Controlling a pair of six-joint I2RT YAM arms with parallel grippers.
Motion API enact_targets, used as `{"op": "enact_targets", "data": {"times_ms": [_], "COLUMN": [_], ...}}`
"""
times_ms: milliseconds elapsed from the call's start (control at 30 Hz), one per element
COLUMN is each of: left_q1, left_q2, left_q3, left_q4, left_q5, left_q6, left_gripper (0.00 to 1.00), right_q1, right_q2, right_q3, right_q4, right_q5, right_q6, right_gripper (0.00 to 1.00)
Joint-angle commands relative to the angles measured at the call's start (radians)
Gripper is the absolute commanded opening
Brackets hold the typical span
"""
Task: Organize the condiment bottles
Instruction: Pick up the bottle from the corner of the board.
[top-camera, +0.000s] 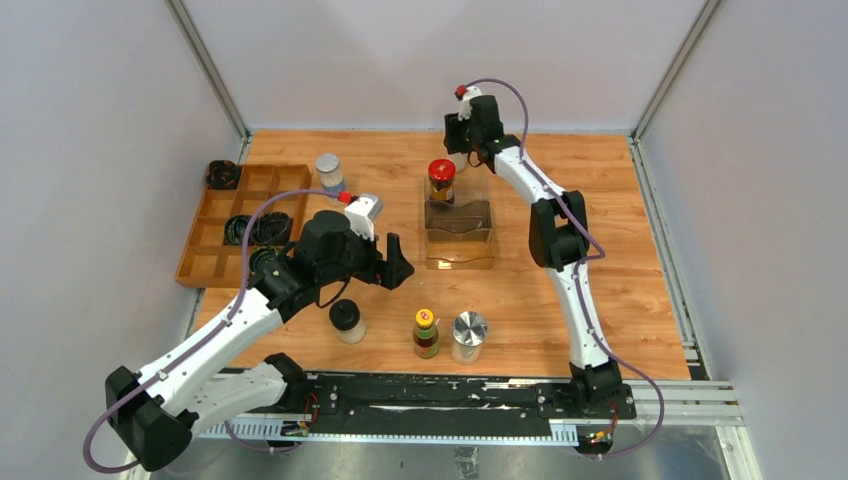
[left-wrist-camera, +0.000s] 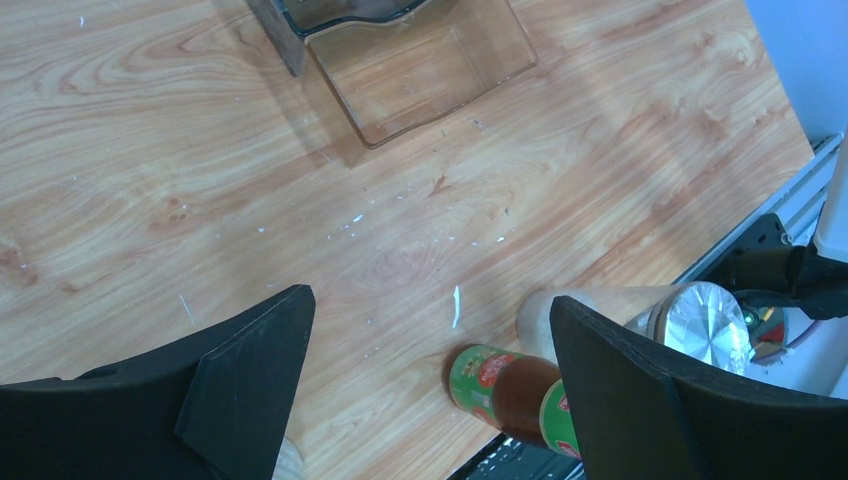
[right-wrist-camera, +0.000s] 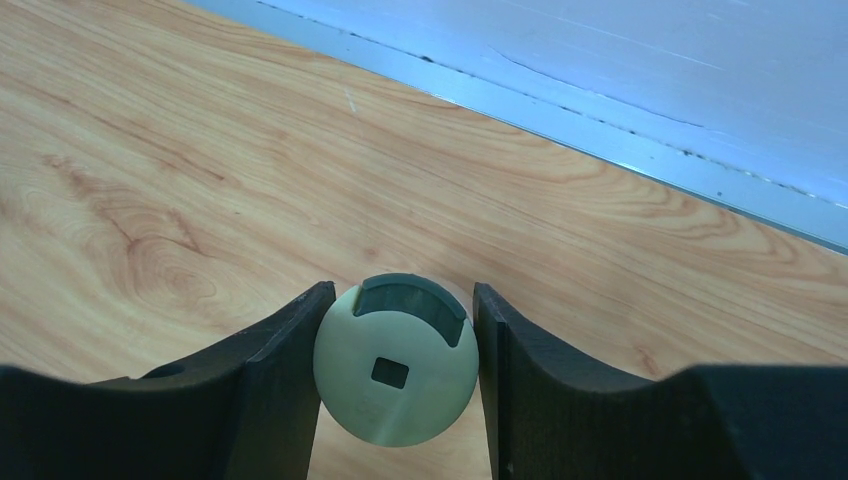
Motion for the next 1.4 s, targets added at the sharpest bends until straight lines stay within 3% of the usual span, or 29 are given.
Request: {"op": "enact_targets", "data": {"times_ms": [0, 700, 1367], "left_q1": [-0.01, -0.014, -0.021], "left_q2": [0.011, -0.003, -0.109], "left_q3": [0.008, -0.015, -0.075], "left_q4": [0.02, -0.023, -0.074], "left_q5": [0.021, -0.045, -0.083], "left_q6": [0.009, 0.035, -0.016], "left_gripper": [0.94, 0.94, 0.94], "right_q1": [-0.041, -0.121, -0.132], "right_q2": [-0.038, -0.301, -0.75], "right_q3": [-0.068, -0.276, -0.575], "right_q4": [-0.053, -0.053, -0.124], "right_q5": [0.057, 0.121, 0.199], "right_q6": [-0.006, -0.042, -0.104], "right_gripper": [0.48, 0.47, 0.47]}}
